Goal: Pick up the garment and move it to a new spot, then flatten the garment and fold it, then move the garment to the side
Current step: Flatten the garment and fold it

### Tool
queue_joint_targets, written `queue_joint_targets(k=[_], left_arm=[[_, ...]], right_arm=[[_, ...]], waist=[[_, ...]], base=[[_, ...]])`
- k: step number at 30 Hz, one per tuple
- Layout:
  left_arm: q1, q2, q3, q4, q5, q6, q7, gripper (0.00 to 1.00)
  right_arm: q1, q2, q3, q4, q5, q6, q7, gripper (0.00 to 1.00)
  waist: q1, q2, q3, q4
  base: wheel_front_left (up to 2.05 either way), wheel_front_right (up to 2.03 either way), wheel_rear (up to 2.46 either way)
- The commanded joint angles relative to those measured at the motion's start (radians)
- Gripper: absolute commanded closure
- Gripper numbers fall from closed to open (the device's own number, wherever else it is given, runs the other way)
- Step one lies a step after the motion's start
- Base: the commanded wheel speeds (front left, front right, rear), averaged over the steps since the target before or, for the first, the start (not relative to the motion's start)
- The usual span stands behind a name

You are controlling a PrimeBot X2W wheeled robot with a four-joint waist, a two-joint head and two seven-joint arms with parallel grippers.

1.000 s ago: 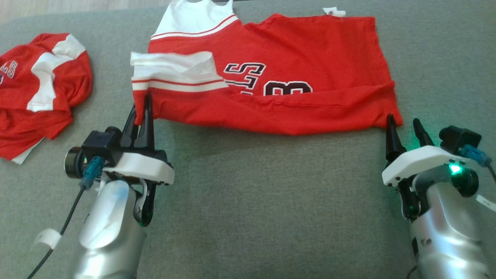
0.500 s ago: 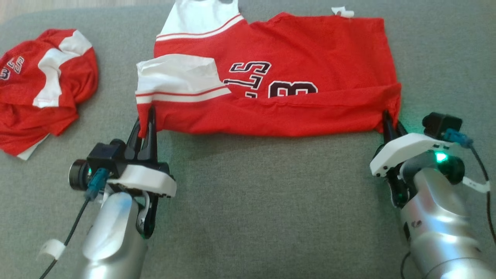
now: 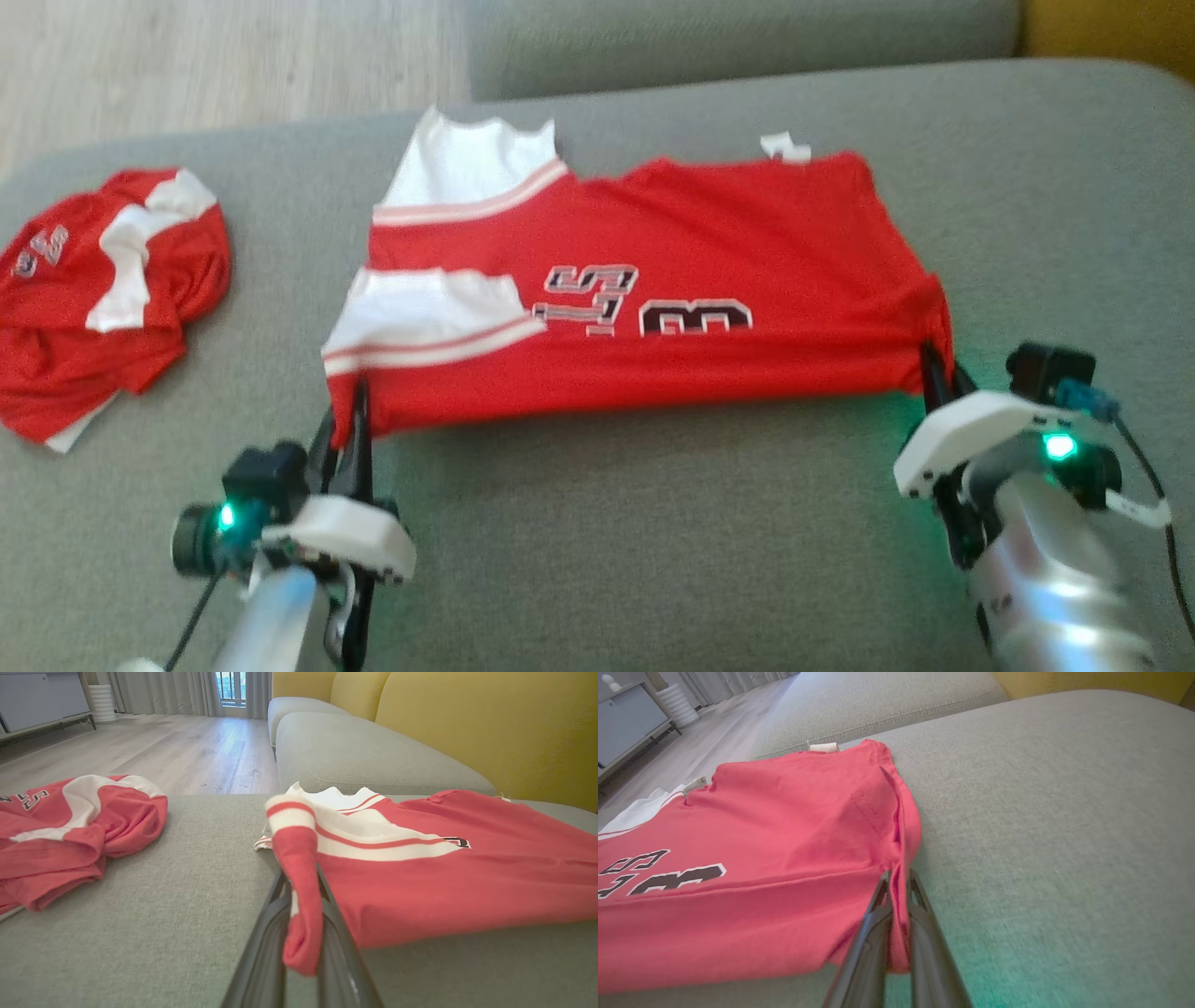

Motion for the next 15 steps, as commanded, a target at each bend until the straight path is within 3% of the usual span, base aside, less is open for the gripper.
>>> queue_joint_targets(k=[1,12,13,14,15], left_arm=[[0.003,0.033,0.037,-0.021,-0.011,0.011,-0.005,1.00],[0.172,0.016,0.011,-0.088,-0.030,0.033,0.040,1.00],[0.183,0.014,0.010,-0.098,-0.032,0.037,0.042,1.00],[0.191,0.012,0.009,-0.107,-0.035,0.041,0.043,1.00],[0.198,0.011,0.009,-0.113,-0.036,0.045,0.043,1.00]], right_arm=[[0.010,0.003,0.006,-0.038,-0.007,-0.001,0.007,1.00],[0.183,0.002,0.024,-0.176,0.006,-0.001,0.146,1.00],[0.198,0.002,0.034,-0.200,0.011,-0.001,0.153,0.46],[0.212,0.002,0.040,-0.223,0.021,-0.001,0.160,0.00],[0.224,0.002,0.047,-0.249,0.029,-0.001,0.165,0.00]], waist=[[0.0001,0.0000,-0.047,-0.019],[0.0001,0.0000,-0.114,-0.050],[0.0001,0.0000,-0.114,-0.052],[0.0001,0.0000,-0.113,-0.054],[0.0001,0.0000,-0.112,-0.057]], base=[[0.00,0.00,0.00],[0.00,0.00,0.00],[0.00,0.00,0.00],[0.00,0.00,0.00],[0.00,0.00,0.00]])
